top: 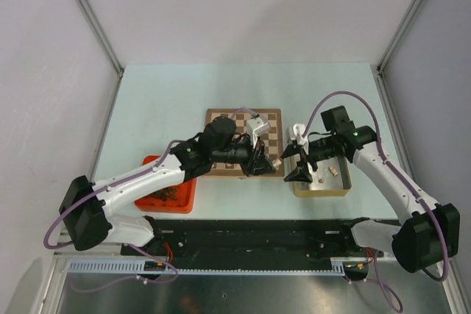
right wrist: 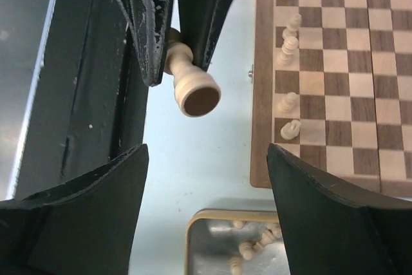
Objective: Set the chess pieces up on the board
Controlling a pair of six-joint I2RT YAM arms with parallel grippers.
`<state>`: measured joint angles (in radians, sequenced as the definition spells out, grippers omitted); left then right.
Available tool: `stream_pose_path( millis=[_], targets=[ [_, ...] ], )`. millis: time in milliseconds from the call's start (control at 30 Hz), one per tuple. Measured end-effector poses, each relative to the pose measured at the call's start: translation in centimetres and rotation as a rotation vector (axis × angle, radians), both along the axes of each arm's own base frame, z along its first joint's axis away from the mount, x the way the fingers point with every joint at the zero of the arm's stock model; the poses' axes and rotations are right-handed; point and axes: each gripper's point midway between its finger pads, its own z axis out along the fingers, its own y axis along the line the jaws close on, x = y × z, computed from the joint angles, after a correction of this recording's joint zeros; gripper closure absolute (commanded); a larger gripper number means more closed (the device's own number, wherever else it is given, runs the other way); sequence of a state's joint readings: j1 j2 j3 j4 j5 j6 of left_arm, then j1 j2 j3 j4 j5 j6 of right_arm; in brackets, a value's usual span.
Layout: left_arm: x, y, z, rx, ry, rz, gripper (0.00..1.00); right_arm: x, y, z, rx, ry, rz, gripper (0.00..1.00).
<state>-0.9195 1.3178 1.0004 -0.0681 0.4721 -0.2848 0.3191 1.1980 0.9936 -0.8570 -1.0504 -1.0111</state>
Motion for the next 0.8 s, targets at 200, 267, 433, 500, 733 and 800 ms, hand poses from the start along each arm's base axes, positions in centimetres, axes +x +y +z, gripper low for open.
stream_pose_path(
  millis=[200, 267, 433, 500, 733, 800],
  targets=[
    [-3.1, 1.1, -2.2, 0.050, 0.117, -0.117, 0.91, -2.3, 1.7, -0.7, -0.040, -0.122, 0.176, 0.22],
    [-3.6, 1.2, -2.3, 0.053, 0.134, -0.139, 0.91, -3.1, 2.3, -0.8, -0.042, -0.141, 0.224, 0.24],
    [-4.1, 1.2, -3.2, 0.073, 0.177, -0.164, 0.91, -4.5, 3.2, -1.0, -0.046, -0.161, 0.296, 0.33],
    [-4.0, 1.2, -3.7, 0.086, 0.193, -0.160, 0.91, -4.6, 3.1, -1.0, -0.047, -0.162, 0.300, 0.36],
    [-3.4, 1.5, -4.3, 0.100, 0.227, -0.136, 0.91, -4.7, 3.1, -1.1, -0.047, -0.165, 0.307, 0.51],
    [-3.4, 1.5, -4.4, 0.100, 0.232, -0.139, 0.91, -4.7, 3.1, -1.1, -0.047, -0.164, 0.308, 0.51]
  ],
)
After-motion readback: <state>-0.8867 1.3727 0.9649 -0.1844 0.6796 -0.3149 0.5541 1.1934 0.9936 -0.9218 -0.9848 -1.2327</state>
